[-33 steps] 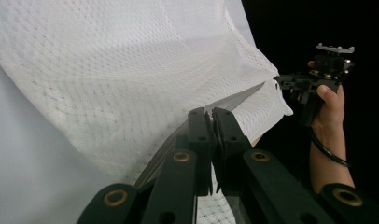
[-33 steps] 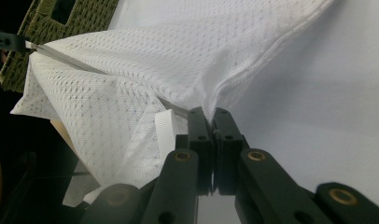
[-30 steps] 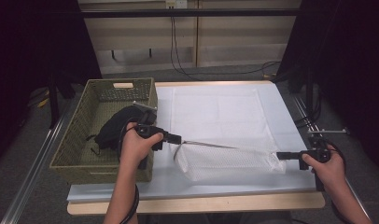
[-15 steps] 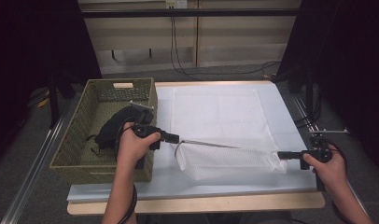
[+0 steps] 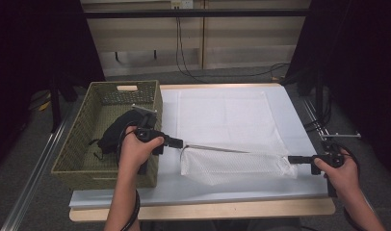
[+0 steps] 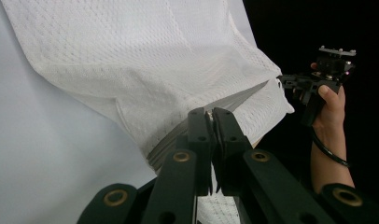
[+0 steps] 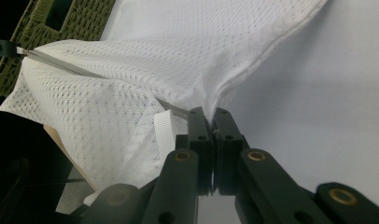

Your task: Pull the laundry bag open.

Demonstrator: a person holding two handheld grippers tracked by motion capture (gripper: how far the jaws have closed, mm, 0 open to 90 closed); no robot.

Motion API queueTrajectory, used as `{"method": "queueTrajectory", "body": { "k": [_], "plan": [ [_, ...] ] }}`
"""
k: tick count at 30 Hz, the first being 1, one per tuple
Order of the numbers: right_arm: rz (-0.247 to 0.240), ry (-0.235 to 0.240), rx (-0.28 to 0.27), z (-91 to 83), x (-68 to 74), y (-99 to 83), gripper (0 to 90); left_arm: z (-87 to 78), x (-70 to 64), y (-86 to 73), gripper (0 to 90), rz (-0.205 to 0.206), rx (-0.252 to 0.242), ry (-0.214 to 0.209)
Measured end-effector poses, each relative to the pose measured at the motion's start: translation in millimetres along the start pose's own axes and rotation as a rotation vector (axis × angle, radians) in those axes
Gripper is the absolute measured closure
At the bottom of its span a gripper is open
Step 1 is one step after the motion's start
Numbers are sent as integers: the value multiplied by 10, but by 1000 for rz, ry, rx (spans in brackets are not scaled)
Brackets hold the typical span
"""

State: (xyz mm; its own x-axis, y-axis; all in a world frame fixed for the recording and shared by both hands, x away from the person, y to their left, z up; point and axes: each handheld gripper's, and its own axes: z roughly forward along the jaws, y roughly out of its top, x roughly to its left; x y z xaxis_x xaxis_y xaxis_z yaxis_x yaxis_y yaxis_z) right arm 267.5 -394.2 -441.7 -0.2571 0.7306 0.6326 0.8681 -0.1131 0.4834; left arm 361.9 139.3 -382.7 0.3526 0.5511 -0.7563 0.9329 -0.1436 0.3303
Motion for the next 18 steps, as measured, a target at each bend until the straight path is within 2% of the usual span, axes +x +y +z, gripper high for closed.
{"method": "queueTrajectory", "body": {
  "k": [2, 5, 10, 12, 13, 18],
  "plan": [
    [0, -2, 1, 5, -2, -2, 888, -3, -4, 1, 869, -8, -3, -7],
    [-3, -16, 3, 2, -15, -8, 888, -25, -9, 4, 869, -6, -3, 8],
    [4, -11, 4, -3, -18, -4, 888, -27, -28, -3, 869, -1, 6, 32],
    [1, -17, 5, 4, -25, -1, 888, -34, -21, -4, 869, -5, 10, 28],
    [1, -13, 3, 9, -27, 0, 888, -44, -13, -2, 869, 10, 7, 29],
    [4, -11, 1, 16, -5, 8, 887, -75, -32, -20, 869, 2, -4, 19]
  ]
}}
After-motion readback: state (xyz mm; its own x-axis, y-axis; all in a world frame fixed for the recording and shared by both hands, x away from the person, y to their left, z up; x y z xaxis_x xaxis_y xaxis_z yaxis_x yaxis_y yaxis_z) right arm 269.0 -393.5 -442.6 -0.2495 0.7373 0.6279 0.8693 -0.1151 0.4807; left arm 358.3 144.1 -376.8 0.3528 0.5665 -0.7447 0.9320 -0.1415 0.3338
